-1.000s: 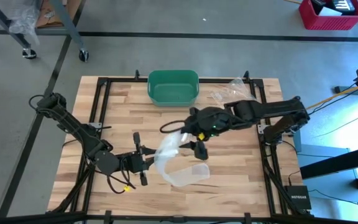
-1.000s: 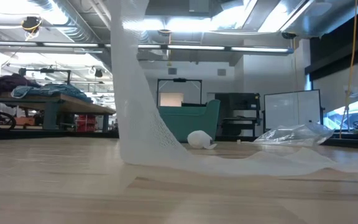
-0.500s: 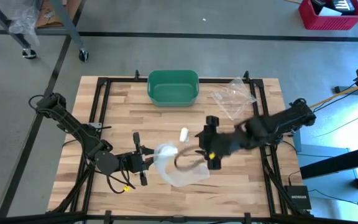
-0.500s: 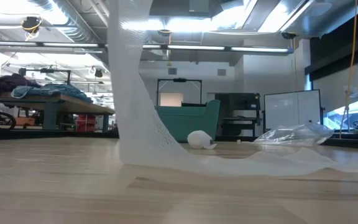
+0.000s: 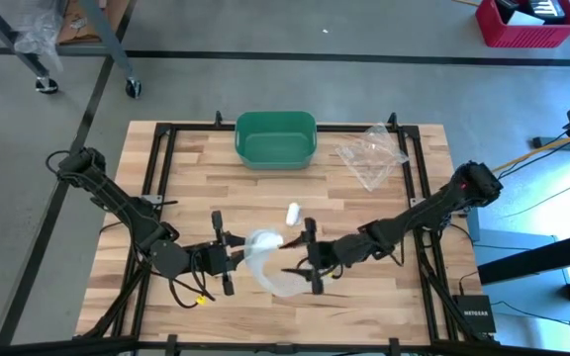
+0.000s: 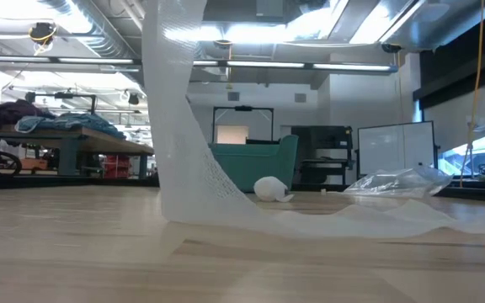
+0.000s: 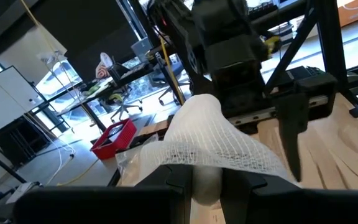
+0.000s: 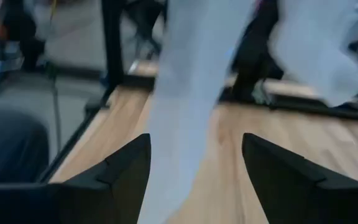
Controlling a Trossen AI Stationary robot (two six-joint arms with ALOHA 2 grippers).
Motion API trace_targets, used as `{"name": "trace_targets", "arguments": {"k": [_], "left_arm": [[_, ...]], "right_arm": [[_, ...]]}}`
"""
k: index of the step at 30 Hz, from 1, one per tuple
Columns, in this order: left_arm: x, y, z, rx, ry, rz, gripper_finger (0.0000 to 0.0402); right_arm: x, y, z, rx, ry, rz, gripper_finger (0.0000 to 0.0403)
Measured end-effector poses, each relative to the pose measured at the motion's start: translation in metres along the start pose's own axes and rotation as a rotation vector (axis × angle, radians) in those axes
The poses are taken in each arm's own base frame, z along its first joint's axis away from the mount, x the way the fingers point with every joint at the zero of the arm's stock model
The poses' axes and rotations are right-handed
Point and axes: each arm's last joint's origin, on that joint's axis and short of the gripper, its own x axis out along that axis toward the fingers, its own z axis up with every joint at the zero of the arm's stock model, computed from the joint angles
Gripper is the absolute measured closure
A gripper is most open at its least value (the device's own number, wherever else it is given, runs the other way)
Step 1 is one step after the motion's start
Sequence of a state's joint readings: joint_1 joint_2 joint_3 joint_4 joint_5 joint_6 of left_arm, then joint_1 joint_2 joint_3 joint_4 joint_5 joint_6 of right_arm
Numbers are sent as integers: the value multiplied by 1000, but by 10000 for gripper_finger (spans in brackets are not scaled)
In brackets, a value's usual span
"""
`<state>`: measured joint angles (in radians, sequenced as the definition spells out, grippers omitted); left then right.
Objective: Roll bandage
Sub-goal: Roll the bottom white bandage
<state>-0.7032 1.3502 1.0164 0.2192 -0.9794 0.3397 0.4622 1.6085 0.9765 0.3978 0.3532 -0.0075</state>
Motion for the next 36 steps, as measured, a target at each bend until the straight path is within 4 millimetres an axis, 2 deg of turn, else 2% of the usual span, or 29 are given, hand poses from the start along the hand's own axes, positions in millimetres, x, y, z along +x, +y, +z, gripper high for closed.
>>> {"name": "trace_targets", "arguments": {"k": [2,6,9,12,15,18,22,27,30,32,36], "left_arm": [[1,1,0,-1,1,3,357],[1,1,0,-7,1,5,357],[1,1,0,-21,1,5,357],[1,1,0,-20,1,4,357],[1,0,0,-20,0,3,357],[1,0,0,-20,0,3,357],[1,0,0,-19,1,2,357],[0,0,0,-6,0,1,357],[0,0,0,-3,-1,-1,357],[0,0,0,-3,0,-1,357],[0,0,0,2,0,-2,357]], "right_arm": [[3,0,-11,15,-43,-34,149],[19,0,-33,9,-18,-58,149],[33,-2,-29,36,-66,-39,149],[45,-6,-33,32,-47,-42,149],[52,-6,-32,33,-55,41,153],[59,-2,-28,14,-97,68,175],[70,2,-24,-44,-105,51,228],[65,16,-19,-141,-90,54,325],[54,25,-6,-198,-128,73,386],[47,30,2,-220,-146,79,392],[28,36,22,-229,-191,46,380]]}}
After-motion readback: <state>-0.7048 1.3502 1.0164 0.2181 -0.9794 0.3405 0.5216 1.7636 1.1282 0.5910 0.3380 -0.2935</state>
